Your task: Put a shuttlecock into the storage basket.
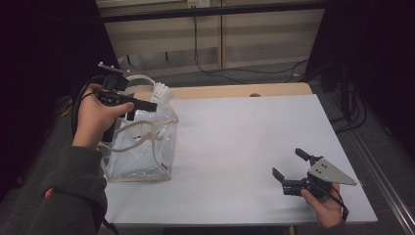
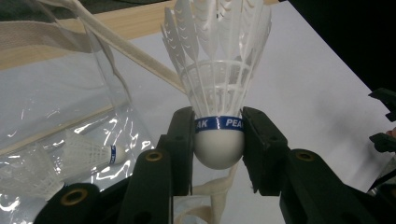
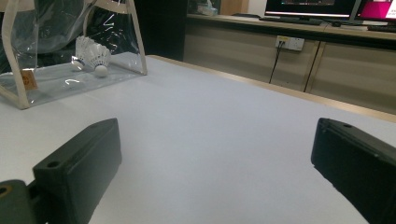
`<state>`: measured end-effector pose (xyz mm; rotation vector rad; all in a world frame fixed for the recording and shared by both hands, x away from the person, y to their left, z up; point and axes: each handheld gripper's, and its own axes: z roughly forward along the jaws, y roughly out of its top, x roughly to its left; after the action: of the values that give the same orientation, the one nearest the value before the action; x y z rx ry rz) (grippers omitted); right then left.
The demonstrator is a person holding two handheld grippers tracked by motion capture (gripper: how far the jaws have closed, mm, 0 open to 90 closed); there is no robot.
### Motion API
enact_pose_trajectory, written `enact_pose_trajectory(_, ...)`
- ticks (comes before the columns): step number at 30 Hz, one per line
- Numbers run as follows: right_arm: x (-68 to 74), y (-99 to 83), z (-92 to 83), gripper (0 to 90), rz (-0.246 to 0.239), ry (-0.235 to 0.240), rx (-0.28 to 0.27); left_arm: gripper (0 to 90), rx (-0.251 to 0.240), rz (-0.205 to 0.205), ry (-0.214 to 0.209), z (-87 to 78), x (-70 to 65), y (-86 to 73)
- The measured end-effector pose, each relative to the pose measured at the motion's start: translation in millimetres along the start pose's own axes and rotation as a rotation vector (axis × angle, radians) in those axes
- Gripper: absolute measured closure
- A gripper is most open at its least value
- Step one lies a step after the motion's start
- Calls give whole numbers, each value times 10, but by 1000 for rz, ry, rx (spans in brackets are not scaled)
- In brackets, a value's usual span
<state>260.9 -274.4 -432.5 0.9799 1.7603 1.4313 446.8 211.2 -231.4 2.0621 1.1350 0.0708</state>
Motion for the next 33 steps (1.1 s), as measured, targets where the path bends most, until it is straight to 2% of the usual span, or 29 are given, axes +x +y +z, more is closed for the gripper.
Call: enact_pose_trajectory(33, -5, 3, -5, 17, 1, -3, -1, 655, 6, -28, 47, -45, 173, -77)
